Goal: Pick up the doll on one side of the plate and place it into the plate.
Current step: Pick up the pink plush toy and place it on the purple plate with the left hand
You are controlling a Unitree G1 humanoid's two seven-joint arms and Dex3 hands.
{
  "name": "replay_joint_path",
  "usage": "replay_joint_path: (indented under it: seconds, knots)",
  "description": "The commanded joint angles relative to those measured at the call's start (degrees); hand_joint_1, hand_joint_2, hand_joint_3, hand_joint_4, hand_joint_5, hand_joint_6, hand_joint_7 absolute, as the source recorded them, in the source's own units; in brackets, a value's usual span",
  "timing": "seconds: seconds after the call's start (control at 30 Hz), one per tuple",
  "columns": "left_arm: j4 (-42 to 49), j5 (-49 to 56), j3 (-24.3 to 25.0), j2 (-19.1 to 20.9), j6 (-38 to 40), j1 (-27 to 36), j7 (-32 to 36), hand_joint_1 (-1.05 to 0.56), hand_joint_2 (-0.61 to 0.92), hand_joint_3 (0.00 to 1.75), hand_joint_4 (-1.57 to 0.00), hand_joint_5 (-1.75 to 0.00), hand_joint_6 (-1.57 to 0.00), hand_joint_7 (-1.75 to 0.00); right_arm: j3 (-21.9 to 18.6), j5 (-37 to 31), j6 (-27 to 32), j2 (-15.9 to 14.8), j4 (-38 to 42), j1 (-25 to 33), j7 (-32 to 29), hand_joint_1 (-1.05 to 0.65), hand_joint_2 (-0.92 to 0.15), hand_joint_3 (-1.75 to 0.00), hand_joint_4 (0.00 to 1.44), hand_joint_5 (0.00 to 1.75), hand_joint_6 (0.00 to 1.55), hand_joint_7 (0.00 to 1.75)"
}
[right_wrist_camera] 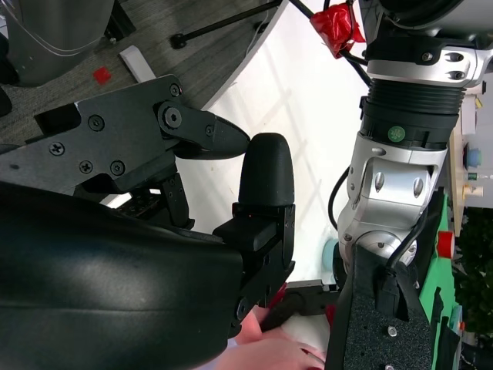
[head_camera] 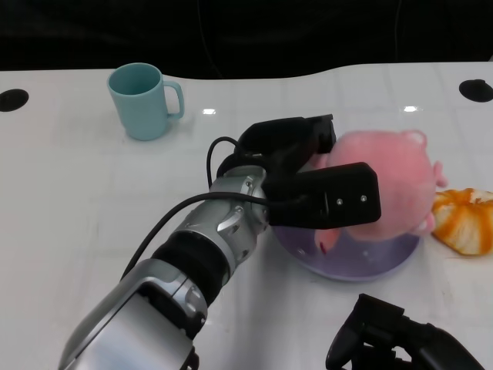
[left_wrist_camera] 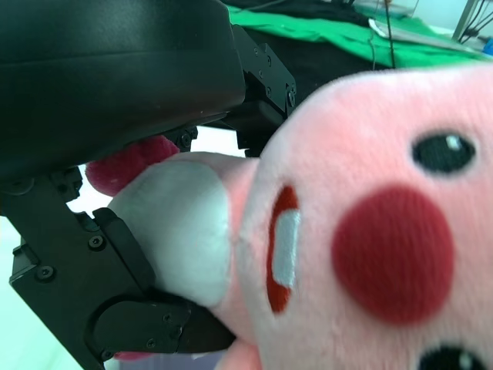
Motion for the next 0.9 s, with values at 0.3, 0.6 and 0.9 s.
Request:
replay_joint_path:
  seconds: [0.3, 0.6, 0.9]
  knots:
    - [2.36, -3.10, 1.42, -0.60, 2.84, -3.91, -9.80, -0.52, 0.92, 0.18, -0.16, -0.69, -0.34, -0.01, -0.32, 0.51, 0.32, -0.38, -1.00, 0.34, 0.13, -0.22, -0.84, -0.68, 0.66, 1.75, 0.44, 1.70]
    - [-0.03, -0.40, -1.87, 1.65, 2.09, -3.76, -13.15, -0.86, 0.92, 0.40, 0.00, -0.01, -0.03, -0.01, -0.62, 0.27, 0.44, -0.54, -0.78, 0.06, 0.06, -0.22, -0.84, -0.68, 0.65, 1.75, 0.44, 1.70]
    - [-8.88, 0.24, -2.91, 5.92, 1.53, -1.38, -17.08, -0.96, 0.92, 0.50, 0.00, 0.00, 0.00, 0.00, -1.24, 0.50, -0.02, -0.67, -0.39, -0.14, 0.28, -0.20, -0.83, -0.69, 0.66, 1.75, 0.43, 1.70]
